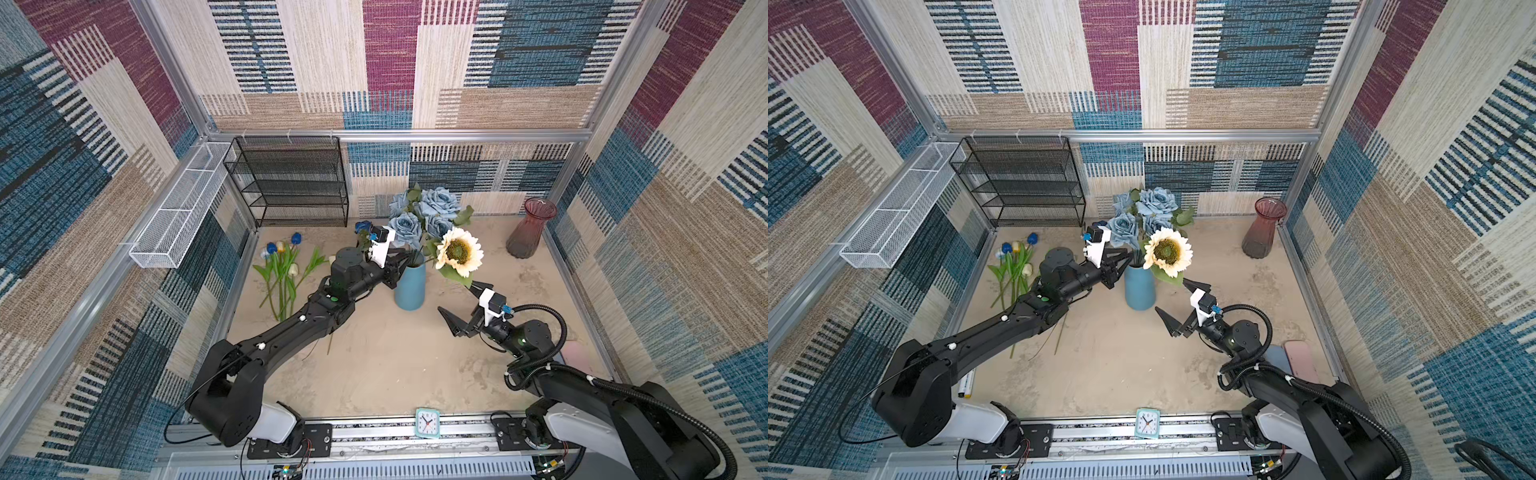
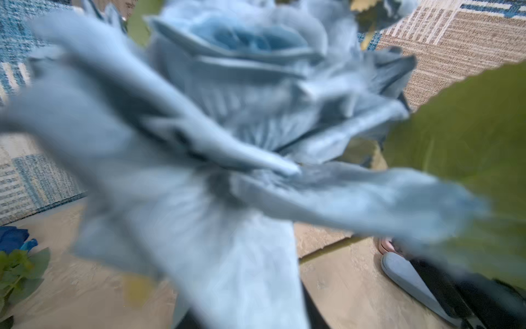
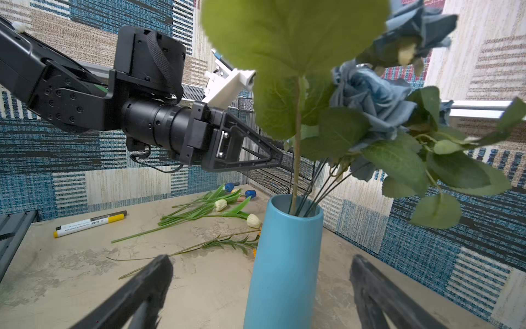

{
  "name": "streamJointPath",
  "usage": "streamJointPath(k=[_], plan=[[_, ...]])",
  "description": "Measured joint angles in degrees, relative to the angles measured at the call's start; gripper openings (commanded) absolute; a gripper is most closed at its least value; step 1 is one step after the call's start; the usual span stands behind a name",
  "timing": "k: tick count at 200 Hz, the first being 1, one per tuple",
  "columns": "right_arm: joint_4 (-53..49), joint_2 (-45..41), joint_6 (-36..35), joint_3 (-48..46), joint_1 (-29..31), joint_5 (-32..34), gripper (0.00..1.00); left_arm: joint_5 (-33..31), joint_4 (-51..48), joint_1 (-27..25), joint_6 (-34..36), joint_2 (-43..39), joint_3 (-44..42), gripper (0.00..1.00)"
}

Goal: Arrange the flowers into the vase
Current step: 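Lower the blue rose stems into the light-blue vase and open the left gripper, then move the left gripper back to the flower pile and grasp the single blue rose stem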

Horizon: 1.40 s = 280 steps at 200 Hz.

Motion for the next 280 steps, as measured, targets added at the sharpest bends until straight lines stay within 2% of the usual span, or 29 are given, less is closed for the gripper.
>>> streamJointPath(k=[36,52,63,79,103,121,142,191,237,252,280], plan=[[0.02,0.20,0.00,0.00,0.00,0.00,1.00,-1.77,-1.84,0.48,1.18,-7.43,-3.80,0.36],[0.09,0.42,0.00,0.00,0.00,0.00,1.00,-3.08,-2.86,1.07,2.29,-11.30,-5.11,0.46],[0.13,0.52,0.00,0.00,0.00,-0.02,1.00,-4.33,-4.37,1.77,2.82,-13.53,-5.66,0.47],[0.20,0.68,0.00,0.00,0.00,-0.02,1.00,-7.02,-7.37,3.54,3.19,-15.72,-5.57,0.49],[0.20,0.90,0.00,0.00,0.00,-0.07,1.00,-11.69,-16.22,9.09,2.75,-15.54,-3.02,0.52],[0.22,0.90,0.00,0.00,0.00,-0.20,1.00,-13.84,-26.32,13.53,2.32,-11.72,1.88,0.52],[0.50,0.90,0.02,0.00,0.00,-0.20,1.00,-15.34,-38.58,16.17,2.36,-5.60,9.16,0.51],[1.05,1.33,0.02,-0.07,0.07,-0.17,1.00,-20.33,-61.02,17.07,3.52,9.31,21.27,0.49],[1.60,2.25,0.02,-0.07,0.11,-0.17,1.00,-22.75,-71.84,17.22,4.26,18.97,25.38,0.43],[2.03,2.32,0.02,-0.07,0.11,-0.17,1.00,-22.71,-73.40,17.22,4.28,20.98,25.38,0.33],[2.27,2.38,0.02,-0.07,0.20,-0.17,1.00,-21.84,-74.53,17.29,4.28,24.96,25.90,0.33]])
